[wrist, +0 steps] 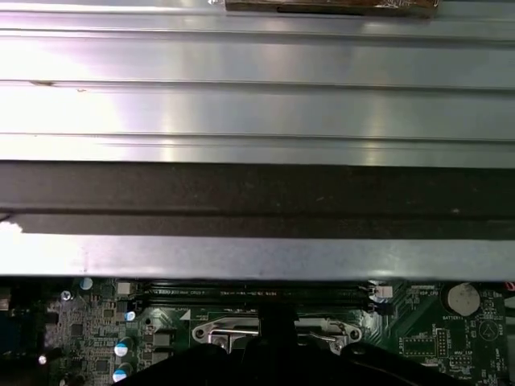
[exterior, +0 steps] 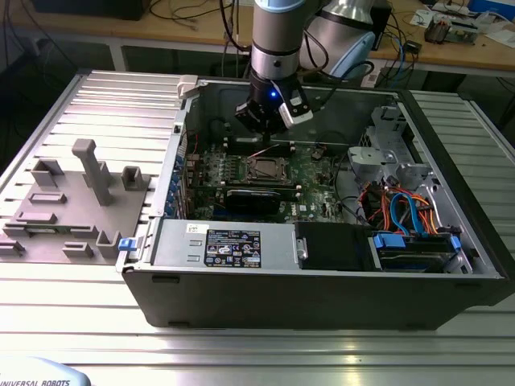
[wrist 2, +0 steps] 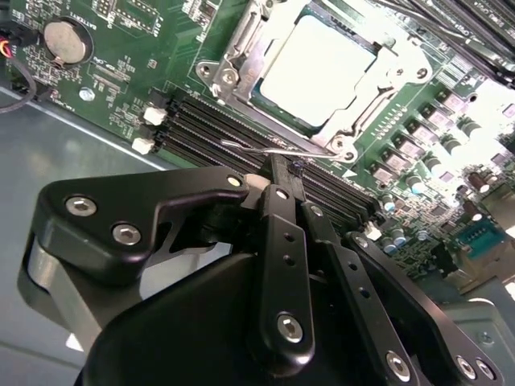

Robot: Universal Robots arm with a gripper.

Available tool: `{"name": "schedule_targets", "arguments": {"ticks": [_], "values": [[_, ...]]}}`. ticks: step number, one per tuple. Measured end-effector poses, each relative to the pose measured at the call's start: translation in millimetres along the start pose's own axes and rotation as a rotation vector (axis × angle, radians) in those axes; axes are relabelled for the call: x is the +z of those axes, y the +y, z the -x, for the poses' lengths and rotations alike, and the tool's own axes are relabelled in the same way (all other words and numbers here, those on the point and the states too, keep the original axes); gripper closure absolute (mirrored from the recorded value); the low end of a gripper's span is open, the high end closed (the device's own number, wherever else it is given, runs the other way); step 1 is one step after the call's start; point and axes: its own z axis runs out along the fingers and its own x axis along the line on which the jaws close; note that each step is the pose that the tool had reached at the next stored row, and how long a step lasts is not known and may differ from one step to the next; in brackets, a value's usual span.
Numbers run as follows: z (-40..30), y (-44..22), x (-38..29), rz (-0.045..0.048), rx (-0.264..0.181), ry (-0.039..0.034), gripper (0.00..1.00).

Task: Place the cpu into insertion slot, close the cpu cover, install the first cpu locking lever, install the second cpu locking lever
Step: 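Install the first cpu locking lever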

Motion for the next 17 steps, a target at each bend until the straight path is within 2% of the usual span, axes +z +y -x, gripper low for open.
{"name": "schedule_targets", "arguments": {"ticks": [11,13,15,17], "values": [[10.0,3.4,4.4,-0.004,0.0,-0.0001,0.89],[14.4,2.4,11.4,-0.0043,0.001,-0.0001,0.89],[19.3,1.9,15.3,-0.0043,0.006,-0.0006,0.89],[19.4,1.8,16.4,-0.0044,0.006,-0.0006,0.89]]}}
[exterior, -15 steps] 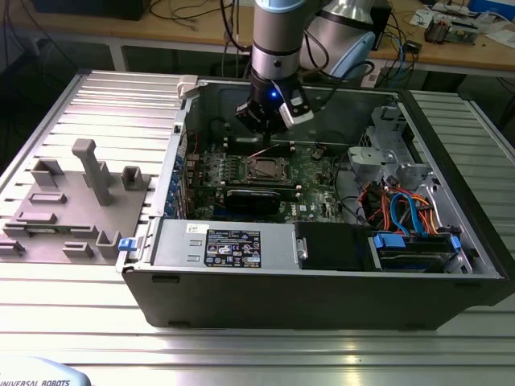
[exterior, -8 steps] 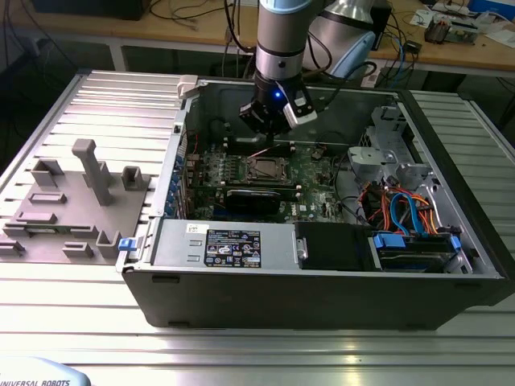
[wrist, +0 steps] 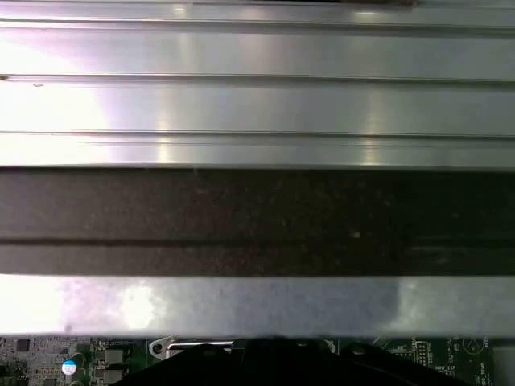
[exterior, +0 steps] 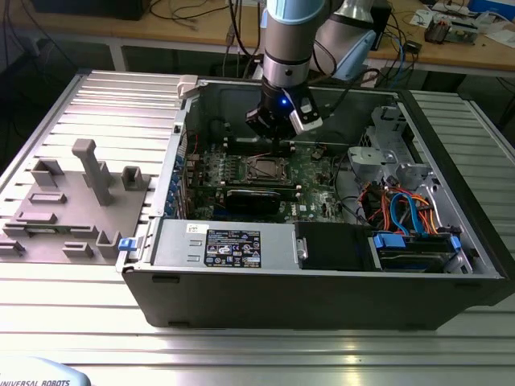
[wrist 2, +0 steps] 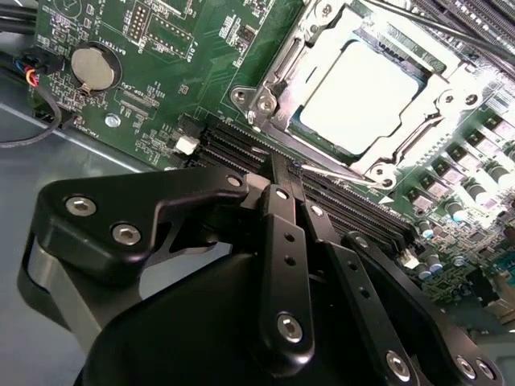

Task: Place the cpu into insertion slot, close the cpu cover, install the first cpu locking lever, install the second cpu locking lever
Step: 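Install the first cpu locking lever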

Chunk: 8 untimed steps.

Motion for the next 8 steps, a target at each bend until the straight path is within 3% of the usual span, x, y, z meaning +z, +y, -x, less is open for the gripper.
{"name": "schedule_targets", "arguments": {"ticks": [8], "values": [[0.4,-0.7,6.9,-0.0003,0.002,-0.0002,0.89]]}}
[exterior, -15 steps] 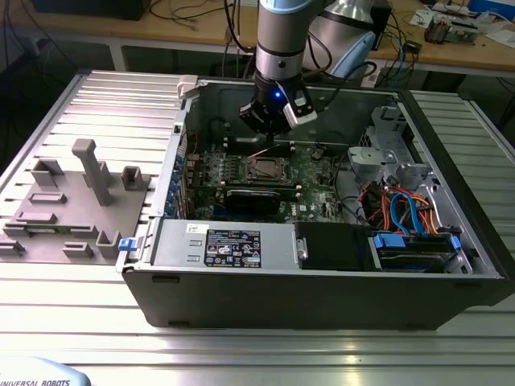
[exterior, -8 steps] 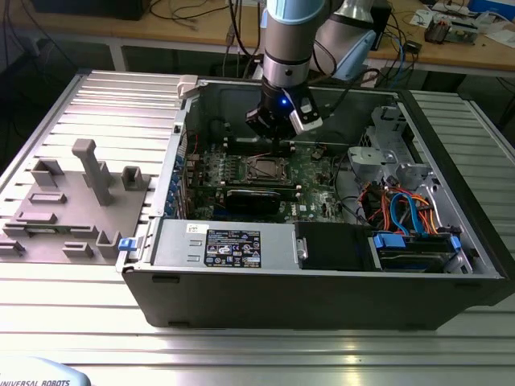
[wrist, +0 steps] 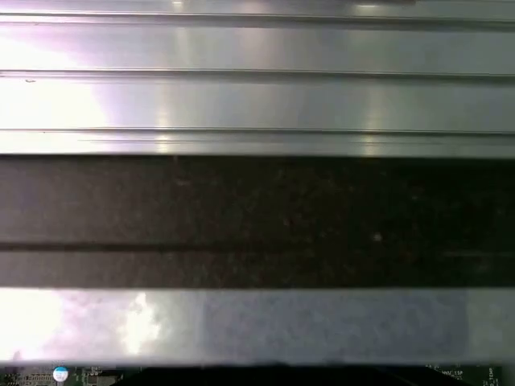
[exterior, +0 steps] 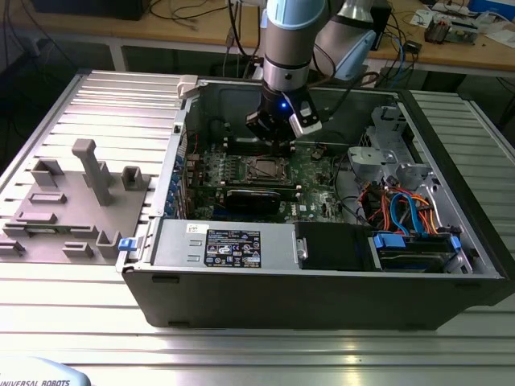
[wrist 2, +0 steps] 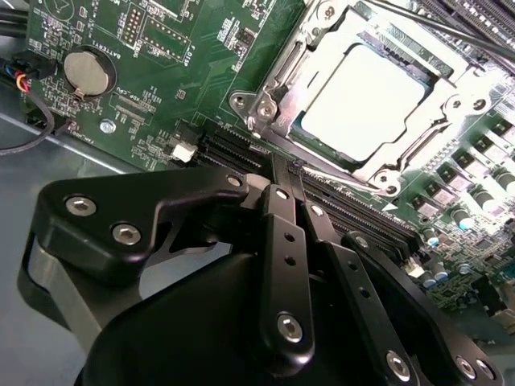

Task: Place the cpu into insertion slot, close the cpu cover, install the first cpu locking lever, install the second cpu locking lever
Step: 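Install the first cpu locking lever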

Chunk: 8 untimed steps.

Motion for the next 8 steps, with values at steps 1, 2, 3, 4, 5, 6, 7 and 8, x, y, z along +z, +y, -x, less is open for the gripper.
{"name": "schedule_targets", "arguments": {"ticks": [1,2,3,4,5,6,7,8], "values": [[0.1,-0.1,0.9,0.0,0.001,-0.0001,0.89],[0.2,-0.1,1.5,0.0,0.001,-0.0001,0.89],[0.3,-0.2,2.1,-0.0002,0.001,-0.0001,0.89],[0.4,-0.3,2.7,-0.0003,0.001,-0.0001,0.89],[0.5,-0.3,3.3,-0.0003,0.002,-0.0001,0.89],[0.7,-0.4,3.8,-0.0006,0.002,-0.0002,0.89],[0.9,-0.4,4.2,-0.0008,0.002,-0.0002,0.89],[1.0,-0.5,4.4,-0.0016,0.002,-0.0001,0.89]]}}
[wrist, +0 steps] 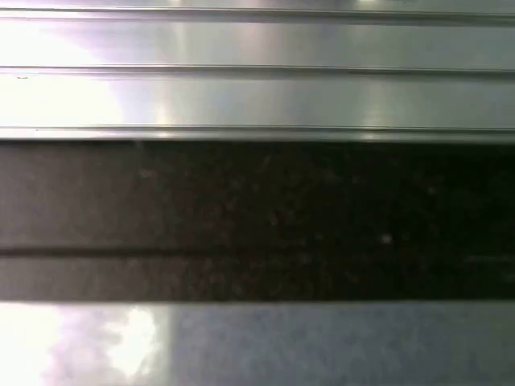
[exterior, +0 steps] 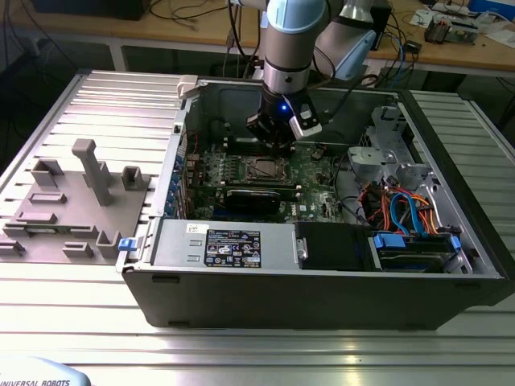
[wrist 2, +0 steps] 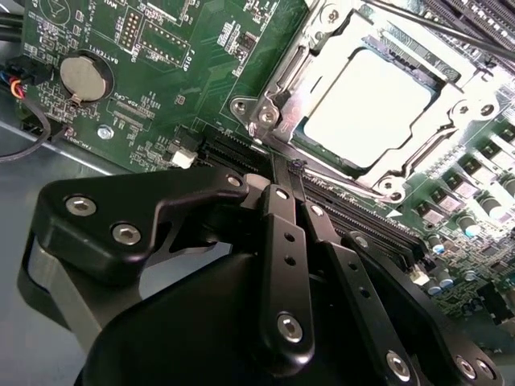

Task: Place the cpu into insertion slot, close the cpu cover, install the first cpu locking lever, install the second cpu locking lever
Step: 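Install the first cpu locking lever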

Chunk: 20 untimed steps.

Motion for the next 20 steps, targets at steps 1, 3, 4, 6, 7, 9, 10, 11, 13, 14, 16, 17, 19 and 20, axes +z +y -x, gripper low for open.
{"name": "schedule_targets", "arguments": {"ticks": [1,3,4,6,7,9,10,11,13,14,16,17,19,20], "values": [[0.0,0.0,0.0,-0.0004,0.0,0.0,0.89],[0.1,0.0,0.1,-0.0004,0.0,-0.0001,0.89],[0.1,0.0,0.1,-0.0004,0.0,-0.0001,0.89],[0.2,0.0,0.0,-0.0013,0.0,-0.0001,0.89],[0.2,0.1,-0.4,-0.0016,0.0,-0.0002,0.89],[0.2,0.2,-1.4,-0.0017,0.0,-0.0002,0.89],[0.2,0.2,-1.7,-0.0017,0.0,-0.0002,0.89],[0.2,0.2,-2.1,-0.0018,0.0,-0.0001,0.89],[0.2,0.3,-2.1,-0.0016,0.0,-0.0002,0.89],[0.2,0.3,-2.1,-0.0016,0.0,-0.0002,0.89],[0.2,0.2,-2.2,-0.0028,0.0,-0.0001,0.89],[0.2,0.2,-2.1,-0.0047,0.0,-0.0001,0.89],[0.1,0.2,-1.4,-0.0106,0.0,0.0,0.89],[0.1,0.1,-0.7,-0.0146,0.0,-0.0001,0.89]]}}
